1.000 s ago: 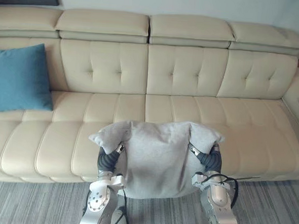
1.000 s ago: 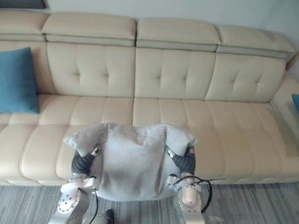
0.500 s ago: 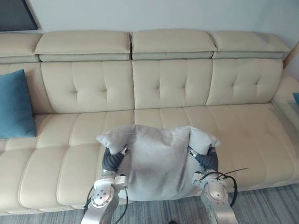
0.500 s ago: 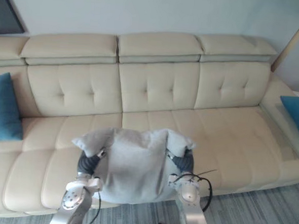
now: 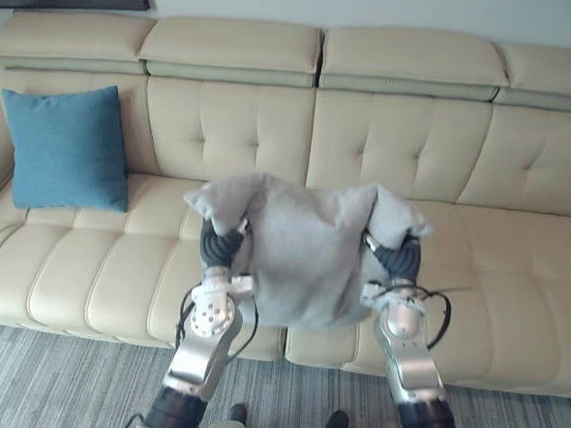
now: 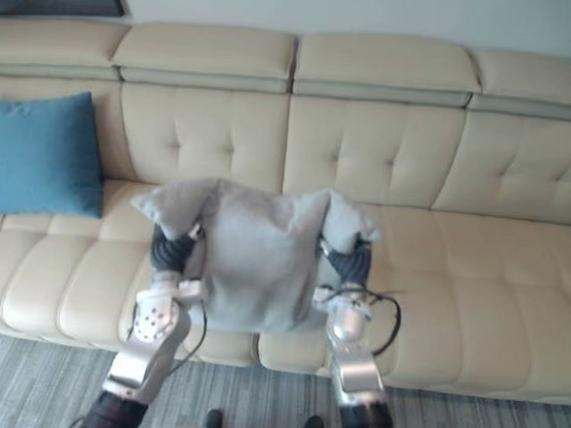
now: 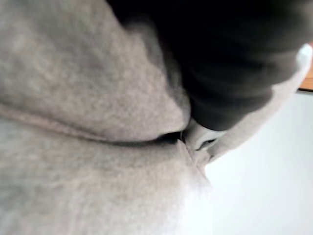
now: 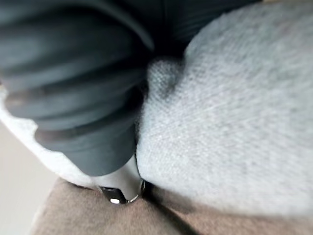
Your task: Pick up cushions and gather them together orderly.
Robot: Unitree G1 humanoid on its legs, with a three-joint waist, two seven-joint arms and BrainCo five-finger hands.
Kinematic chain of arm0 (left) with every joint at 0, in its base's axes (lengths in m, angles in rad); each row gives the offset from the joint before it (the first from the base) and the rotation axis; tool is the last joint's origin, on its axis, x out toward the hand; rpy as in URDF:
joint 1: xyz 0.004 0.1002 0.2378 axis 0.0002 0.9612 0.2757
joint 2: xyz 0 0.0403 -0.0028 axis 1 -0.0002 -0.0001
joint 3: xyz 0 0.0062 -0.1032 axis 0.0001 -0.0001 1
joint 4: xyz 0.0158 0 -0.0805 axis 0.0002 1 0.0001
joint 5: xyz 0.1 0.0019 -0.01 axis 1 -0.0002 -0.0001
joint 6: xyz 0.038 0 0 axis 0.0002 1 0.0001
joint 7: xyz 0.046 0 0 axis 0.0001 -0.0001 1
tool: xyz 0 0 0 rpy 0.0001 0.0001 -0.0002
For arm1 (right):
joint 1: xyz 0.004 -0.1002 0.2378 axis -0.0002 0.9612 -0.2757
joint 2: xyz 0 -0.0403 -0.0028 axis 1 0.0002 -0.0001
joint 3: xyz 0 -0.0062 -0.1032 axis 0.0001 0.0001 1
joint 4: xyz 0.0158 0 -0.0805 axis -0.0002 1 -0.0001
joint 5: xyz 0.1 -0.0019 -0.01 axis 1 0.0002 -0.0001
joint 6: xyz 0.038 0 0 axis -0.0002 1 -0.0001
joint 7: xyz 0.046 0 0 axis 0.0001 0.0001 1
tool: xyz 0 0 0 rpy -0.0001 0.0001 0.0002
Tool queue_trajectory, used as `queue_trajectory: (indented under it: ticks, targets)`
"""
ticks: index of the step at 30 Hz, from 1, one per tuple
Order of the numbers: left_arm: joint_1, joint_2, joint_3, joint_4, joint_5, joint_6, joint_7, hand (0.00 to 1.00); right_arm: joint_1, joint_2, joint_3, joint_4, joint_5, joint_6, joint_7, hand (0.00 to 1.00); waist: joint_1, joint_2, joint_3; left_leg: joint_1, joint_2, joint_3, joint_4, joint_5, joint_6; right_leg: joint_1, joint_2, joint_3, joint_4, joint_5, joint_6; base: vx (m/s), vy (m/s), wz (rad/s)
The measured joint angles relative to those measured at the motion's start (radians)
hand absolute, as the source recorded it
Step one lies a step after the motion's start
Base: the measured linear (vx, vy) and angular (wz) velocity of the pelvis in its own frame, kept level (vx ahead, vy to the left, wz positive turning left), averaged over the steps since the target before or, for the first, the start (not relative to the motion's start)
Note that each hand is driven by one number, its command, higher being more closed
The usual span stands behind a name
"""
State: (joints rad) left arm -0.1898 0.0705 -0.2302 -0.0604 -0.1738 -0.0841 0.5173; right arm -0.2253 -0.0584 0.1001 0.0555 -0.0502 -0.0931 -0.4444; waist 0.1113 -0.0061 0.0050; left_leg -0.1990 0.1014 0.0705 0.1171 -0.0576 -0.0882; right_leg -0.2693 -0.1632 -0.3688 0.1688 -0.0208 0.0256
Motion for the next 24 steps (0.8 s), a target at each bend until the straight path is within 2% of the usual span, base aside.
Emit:
queue_trajectory:
  ticks: [1, 2, 4, 9, 12, 14, 19, 20, 24]
  targets:
    - [-0.097, 0.012, 0.001, 0.048, 0.007, -0.011, 0.036, 1.0, -0.085, -0.018, 0.002, 0.032, -0.02, 0.0, -0.035, 1.0, 0.0, 0.0, 0.0, -0.036, 0.0, -0.001, 0.0, 0.014, -0.002, -0.041, -0.003, 0.0, 0.016, 0.001, -0.004, -0.08, -0.051, 0.04]
    - [-0.111, 0.015, 0.001, 0.055, 0.007, -0.013, 0.042, 1.0, -0.098, -0.022, 0.002, 0.037, -0.023, 0.0, -0.04, 1.0, 0.0, 0.0, 0.0, -0.044, 0.0, -0.001, 0.0, 0.017, -0.002, -0.05, -0.003, 0.0, 0.019, 0.002, -0.005, -0.1, -0.063, 0.05]
    - [-0.27, 0.065, 0.001, 0.123, 0.015, -0.02, 0.096, 1.0, -0.242, -0.063, 0.008, 0.066, -0.031, 0.0, -0.092, 1.0, -0.001, 0.001, 0.002, -0.131, 0.002, 0.001, 0.0, 0.043, -0.008, -0.145, -0.006, 0.001, 0.035, 0.016, -0.025, -0.14, -0.052, -0.01]
    - [-0.471, 0.115, 0.023, 0.27, 0.013, -0.023, 0.159, 1.0, -0.45, -0.081, 0.023, 0.151, -0.07, 0.012, -0.166, 1.0, -0.006, -0.001, 0.022, -0.216, 0.017, 0.005, -0.006, 0.072, -0.026, -0.248, 0.005, 0.013, 0.051, 0.034, -0.048, -0.11, -0.059, -0.07]
    - [-0.588, 0.127, 0.039, 0.35, 0.0, -0.031, 0.168, 1.0, -0.555, -0.111, 0.022, 0.194, -0.089, 0.016, -0.195, 1.0, -0.007, -0.002, 0.046, -0.261, 0.019, 0.007, -0.03, 0.102, -0.032, -0.305, 0.007, 0.015, 0.053, 0.05, -0.059, -0.1, -0.064, -0.01]
    - [-0.73, 0.163, 0.053, 0.466, -0.026, -0.036, 0.162, 1.0, -0.671, -0.123, 0.02, 0.252, -0.107, 0.027, -0.218, 1.0, -0.017, -0.004, 0.091, -0.308, 0.022, 0.008, -0.054, 0.135, -0.038, -0.36, 0.01, 0.01, 0.051, 0.069, -0.071, -0.08, -0.058, 0.0]
    - [-0.867, 0.172, 0.067, 0.61, -0.029, -0.036, 0.14, 1.0, -0.776, -0.134, -0.018, 0.348, -0.107, 0.033, -0.243, 1.0, -0.024, -0.001, 0.116, -0.386, 0.028, 0.0, -0.085, 0.171, -0.049, -0.442, 0.014, -0.007, 0.047, 0.082, -0.081, -0.02, -0.026, 0.06]
    - [-0.893, 0.172, 0.072, 0.642, -0.04, -0.036, 0.128, 0.0, -0.801, -0.139, -0.026, 0.37, -0.106, 0.038, -0.246, 0.0, -0.024, 0.0, 0.137, -0.392, 0.029, 0.001, -0.086, 0.173, -0.051, -0.448, 0.015, -0.008, 0.047, 0.082, -0.082, 0.03, -0.011, 0.03]
    - [-0.951, 0.177, 0.088, 0.714, -0.05, -0.034, 0.099, 0.0, -0.837, -0.145, -0.076, 0.385, -0.1, 0.038, -0.266, 0.0, -0.029, 0.001, 0.159, -0.428, 0.03, 0.002, -0.111, 0.193, -0.059, -0.488, 0.016, -0.014, 0.042, 0.083, -0.083, 0.04, -0.009, 0.06]
